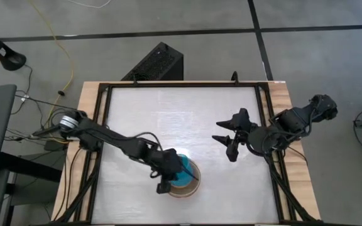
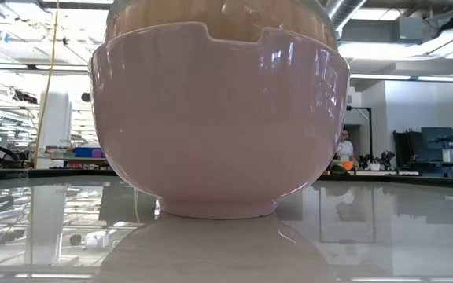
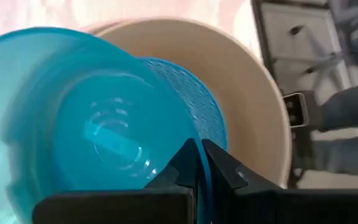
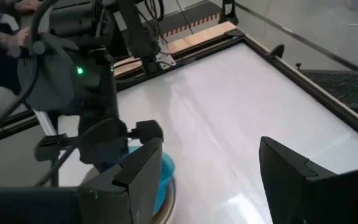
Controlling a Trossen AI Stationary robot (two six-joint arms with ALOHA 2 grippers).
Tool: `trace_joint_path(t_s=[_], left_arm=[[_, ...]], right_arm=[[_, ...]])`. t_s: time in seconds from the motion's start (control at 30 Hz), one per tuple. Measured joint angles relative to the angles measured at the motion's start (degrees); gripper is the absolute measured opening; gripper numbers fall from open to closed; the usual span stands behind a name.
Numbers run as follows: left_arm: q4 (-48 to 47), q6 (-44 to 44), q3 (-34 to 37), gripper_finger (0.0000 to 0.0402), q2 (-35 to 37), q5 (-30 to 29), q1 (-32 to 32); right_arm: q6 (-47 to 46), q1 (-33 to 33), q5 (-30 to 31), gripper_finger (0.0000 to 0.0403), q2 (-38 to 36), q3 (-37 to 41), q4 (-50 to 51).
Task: Nest bowls inside each other
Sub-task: Stack the blue bowl on top of the blue bowl, then return to Home Position
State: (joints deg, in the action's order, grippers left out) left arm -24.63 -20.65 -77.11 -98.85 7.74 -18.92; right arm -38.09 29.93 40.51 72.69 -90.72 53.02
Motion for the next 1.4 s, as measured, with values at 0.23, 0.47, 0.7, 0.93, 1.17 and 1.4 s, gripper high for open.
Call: trace_joint_path(t_s=[0.23, 0.47, 0.7, 0.93, 1.17, 1.4], left_arm=[[-2.8, 2.6, -6.8, 0.0, -6.8, -1.2, -0.4], [-6.3, 2.1, -8.7, 0.0, -9.2, 0.6, -2.3], [-6.4, 0.7, -8.7, 0.001, -9.0, 0.5, -3.1], [-0.6, -1.7, -8.7, 0.0105, -9.0, 0.0, -3.6], [0.0, -4.5, -8.7, 0.0228, -8.8, 0.5, -2.6], [0.0, -4.9, -8.7, 0.0276, -8.5, 0.8, -1.3]], right_arm=[[-4.1, 3.4, 1.8, 0.0235, 0.0, 0.0, 3.4], [-8.9, 7.1, 6.4, 0.0235, -0.4, 0.0, 7.8], [-12.1, 10.0, 10.5, 0.0235, -0.3, 0.0, 10.0], [-13.5, 12.1, 10.9, 0.0235, -0.3, 0.0, 10.0], [-14.7, 13.6, 10.9, 0.0235, -0.3, 0.0, 10.0], [-16.2, 15.2, 12.4, 0.0235, 1.0, 0.0, 8.8]])
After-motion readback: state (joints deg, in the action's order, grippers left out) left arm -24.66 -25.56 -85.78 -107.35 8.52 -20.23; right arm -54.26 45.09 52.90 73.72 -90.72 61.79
